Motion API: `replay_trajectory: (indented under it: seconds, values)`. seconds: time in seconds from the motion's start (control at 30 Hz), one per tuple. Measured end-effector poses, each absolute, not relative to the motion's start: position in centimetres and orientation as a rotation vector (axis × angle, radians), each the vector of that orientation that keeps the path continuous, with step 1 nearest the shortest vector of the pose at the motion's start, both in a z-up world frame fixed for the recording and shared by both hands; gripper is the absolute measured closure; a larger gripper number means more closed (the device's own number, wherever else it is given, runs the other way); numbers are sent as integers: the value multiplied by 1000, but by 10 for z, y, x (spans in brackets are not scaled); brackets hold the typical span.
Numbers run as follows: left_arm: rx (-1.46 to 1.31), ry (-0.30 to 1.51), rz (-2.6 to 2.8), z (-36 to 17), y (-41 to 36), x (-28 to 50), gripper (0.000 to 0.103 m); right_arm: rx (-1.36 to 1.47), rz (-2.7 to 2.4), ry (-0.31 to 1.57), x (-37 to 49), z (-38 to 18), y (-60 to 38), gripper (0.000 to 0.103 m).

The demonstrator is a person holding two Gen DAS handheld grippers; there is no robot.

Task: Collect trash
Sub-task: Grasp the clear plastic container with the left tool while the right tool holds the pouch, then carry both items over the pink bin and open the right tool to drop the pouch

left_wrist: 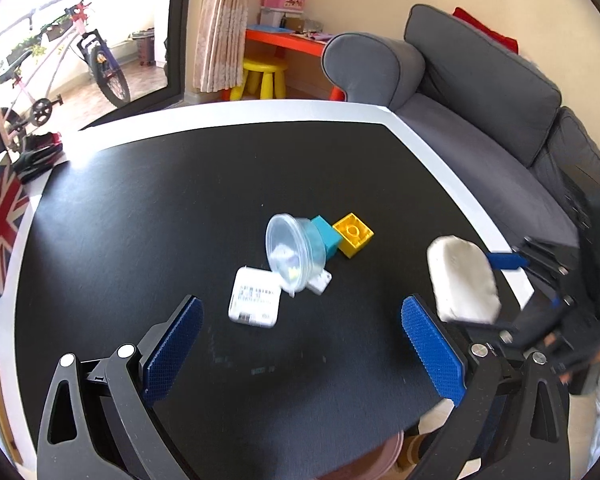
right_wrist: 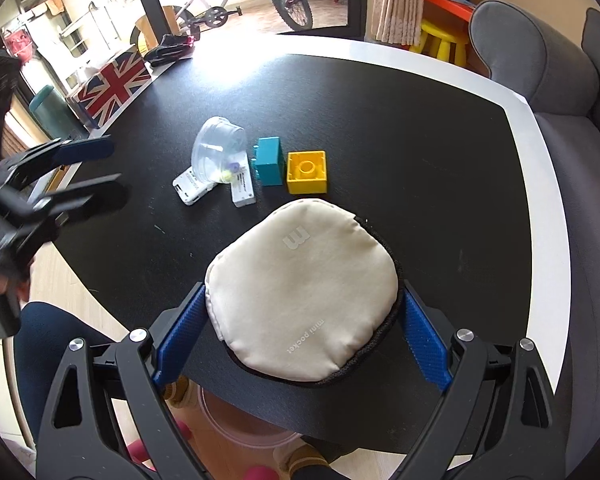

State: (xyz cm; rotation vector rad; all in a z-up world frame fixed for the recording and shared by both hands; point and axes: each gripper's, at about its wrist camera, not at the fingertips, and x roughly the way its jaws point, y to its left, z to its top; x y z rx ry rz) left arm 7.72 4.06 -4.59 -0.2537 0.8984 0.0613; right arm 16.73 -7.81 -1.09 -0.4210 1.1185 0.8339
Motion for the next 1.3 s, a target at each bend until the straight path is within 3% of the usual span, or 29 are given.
replay_trajectory:
  seconds: [0.33, 0.4, 0.53, 0.67, 0.87, 1.3]
  values:
    - [-238, 919, 138, -73, 41, 124, 10, -393, 821, 1138, 178, -19, -92, 13]
    - [-243, 930, 136, -77, 41, 128, 26, -389, 821, 1140, 180, -20, -92, 13]
    - [-243, 955, 131, -82, 41, 132, 42, -379, 825, 1141, 185, -21, -91, 13]
    - [-231, 961, 118, -83, 42, 131, 74, -377, 834, 1139, 186, -22, -88, 13]
    - [-233, 950, 117, -79, 46, 126, 79, -372, 843, 1125, 185, -20, -84, 13]
    - [-194, 892, 79, -34, 29, 84, 79, -354, 862, 1054, 164, 8, -92, 13]
